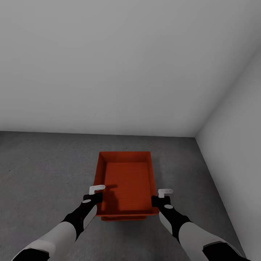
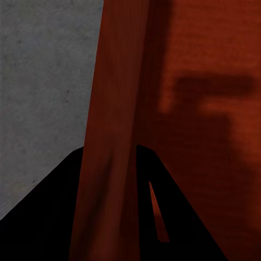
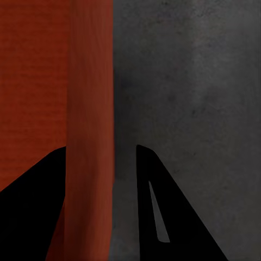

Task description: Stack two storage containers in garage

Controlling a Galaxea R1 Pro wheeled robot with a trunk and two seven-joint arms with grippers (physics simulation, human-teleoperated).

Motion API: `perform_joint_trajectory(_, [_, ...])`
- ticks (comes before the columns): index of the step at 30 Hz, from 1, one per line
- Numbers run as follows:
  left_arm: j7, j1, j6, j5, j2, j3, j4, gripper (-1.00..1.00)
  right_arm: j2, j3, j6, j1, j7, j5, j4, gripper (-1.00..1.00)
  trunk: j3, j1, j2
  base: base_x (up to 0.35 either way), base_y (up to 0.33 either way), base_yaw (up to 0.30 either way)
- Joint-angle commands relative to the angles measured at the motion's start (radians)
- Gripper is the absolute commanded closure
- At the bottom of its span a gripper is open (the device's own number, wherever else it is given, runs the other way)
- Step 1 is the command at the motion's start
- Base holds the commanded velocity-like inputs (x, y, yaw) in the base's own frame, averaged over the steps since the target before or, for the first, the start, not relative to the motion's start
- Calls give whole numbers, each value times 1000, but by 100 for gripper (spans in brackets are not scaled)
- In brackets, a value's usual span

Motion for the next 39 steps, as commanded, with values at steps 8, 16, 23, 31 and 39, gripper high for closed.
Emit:
perform_joint_trajectory(8, [12, -1, -49, -14, 8, 6, -5, 100, -1, 9, -5, 0, -6, -18, 6, 100, -1, 0, -2, 0, 0, 0])
perform_joint_trajectory(16, [12, -1, -49, -14, 8, 6, -5, 100, -1, 9, -6, 0, -6, -18, 6, 100, -1, 0, -2, 0, 0, 0])
perform_joint_trajectory(23, [13, -1, -49, -14, 6, 6, -5, 100, -1, 9, -5, 0, -5, -18, 6, 100, -5, 4, -9, 0, 0, 0])
perform_joint_trajectory(31, [11, -1, -49, -13, 7, 6, -5, 100, -1, 9, -5, 0, -5, -18, 6, 100, -30, 35, -65, 0, 0, 0])
perform_joint_trajectory(39, [10, -1, -48, -14, 7, 6, -5, 100, -1, 9, -6, 0, -5, -18, 6, 100, -55, 66, -121, 0, 0, 0])
